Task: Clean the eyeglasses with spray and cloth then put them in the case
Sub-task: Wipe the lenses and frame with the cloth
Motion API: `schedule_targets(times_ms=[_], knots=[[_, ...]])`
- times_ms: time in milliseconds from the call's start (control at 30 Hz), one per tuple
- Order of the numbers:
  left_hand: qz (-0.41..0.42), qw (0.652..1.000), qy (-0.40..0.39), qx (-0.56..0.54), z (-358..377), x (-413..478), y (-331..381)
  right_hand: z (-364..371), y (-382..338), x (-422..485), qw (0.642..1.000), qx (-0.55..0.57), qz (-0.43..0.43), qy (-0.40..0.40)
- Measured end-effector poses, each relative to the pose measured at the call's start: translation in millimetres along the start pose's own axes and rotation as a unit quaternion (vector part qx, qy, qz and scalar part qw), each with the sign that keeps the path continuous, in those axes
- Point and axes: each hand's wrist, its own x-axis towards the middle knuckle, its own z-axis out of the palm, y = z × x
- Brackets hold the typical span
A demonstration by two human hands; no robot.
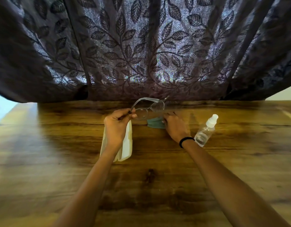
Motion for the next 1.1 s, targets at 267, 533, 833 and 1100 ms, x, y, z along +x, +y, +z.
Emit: schedule_targets(times_ms=[267, 533, 833, 1100], knots=[[0.008, 1.000, 0.008, -0.019, -3, -1, 4, -36, 2, 1, 0.933, 0.341, 0.114, -0.019], [0.023, 1.000, 0.003, -0.001, 3, -3, 10, -80, -2, -42, 0.727, 0.652, 0.201, -0.082], [0.025, 1.000, -0.005, -0.014, 11, -11, 23, -93, -35, -54, 0.616, 0.776, 0.085, -0.103], [0.050, 0.999, -0.016, 0.000, 16, -22, 36, -83, -72, -46, 0.882, 0.436, -0.001, 0.182]])
